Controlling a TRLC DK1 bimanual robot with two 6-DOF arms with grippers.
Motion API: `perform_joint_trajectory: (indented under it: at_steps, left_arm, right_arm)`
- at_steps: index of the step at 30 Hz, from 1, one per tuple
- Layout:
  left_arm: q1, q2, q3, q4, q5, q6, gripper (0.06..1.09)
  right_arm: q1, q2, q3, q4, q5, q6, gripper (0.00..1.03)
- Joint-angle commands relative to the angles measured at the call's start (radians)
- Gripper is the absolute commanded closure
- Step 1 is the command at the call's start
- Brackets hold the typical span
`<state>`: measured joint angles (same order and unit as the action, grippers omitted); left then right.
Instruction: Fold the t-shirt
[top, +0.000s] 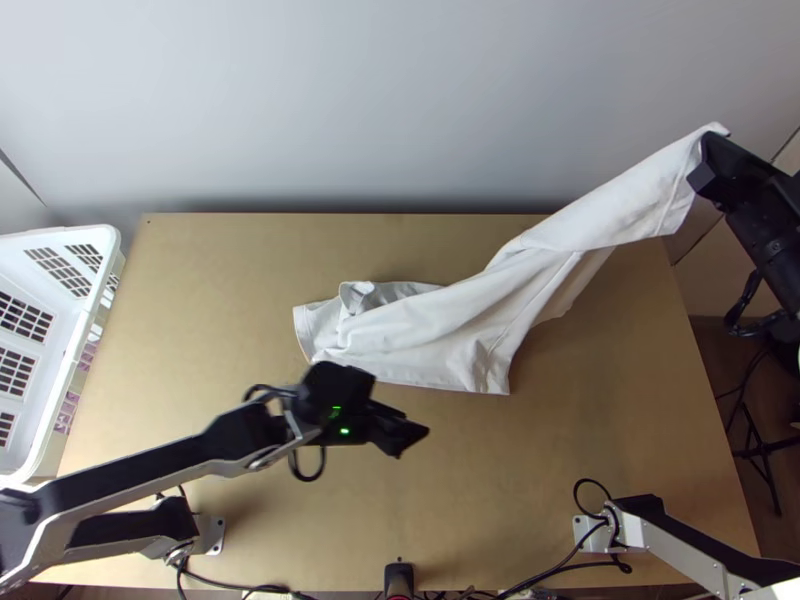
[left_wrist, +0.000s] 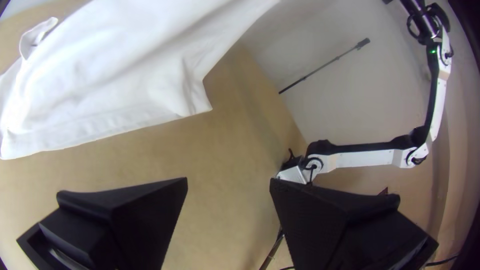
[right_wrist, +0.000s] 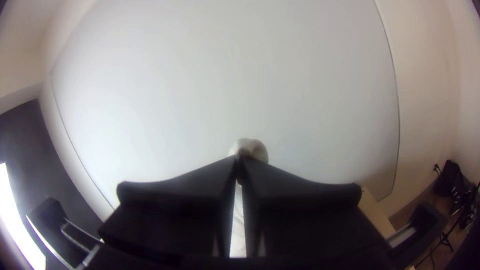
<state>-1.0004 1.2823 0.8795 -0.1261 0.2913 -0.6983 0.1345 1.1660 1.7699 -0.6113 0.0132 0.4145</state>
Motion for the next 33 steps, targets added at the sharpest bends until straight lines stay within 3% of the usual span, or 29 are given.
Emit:
perform_joint_trajectory:
  at_steps: [1,14,22,26,28,30,33]
  left_arm:
    - [-0.110,0.244,0.138,0.014,-0.072,0.046,0.27]
    - [-0.152,0.592,0.490,-0.061,-0.244,0.103,0.27]
    - [-0.147,0.727,0.673,-0.139,-0.346,0.180,0.13]
    - [-0.138,0.784,0.722,-0.165,-0.368,0.201,0.12]
    - [-0.139,0.810,0.748,-0.179,-0.429,0.220,0.12]
    - [-0.144,0.845,0.817,-0.253,-0.500,0.230,0.12]
    - [-0.144,0.882,0.898,-0.349,-0.520,0.230,0.12]
  right_arm:
    - [-0.021,-0.040,-0.044,0.001,0.001,0.000,1.00]
    - [-0.042,-0.078,-0.070,-0.008,-0.019,0.014,1.00]
    - [-0.041,-0.080,-0.070,-0.008,-0.035,0.020,1.00]
    - [-0.039,-0.081,-0.070,-0.010,-0.038,0.018,1.00]
    - [-0.038,-0.081,-0.070,-0.010,-0.039,0.018,1.00]
    - [-0.036,-0.081,-0.070,-0.010,-0.042,0.020,1.00]
    - [-0.036,-0.085,-0.072,-0.010,-0.042,0.020,1.00]
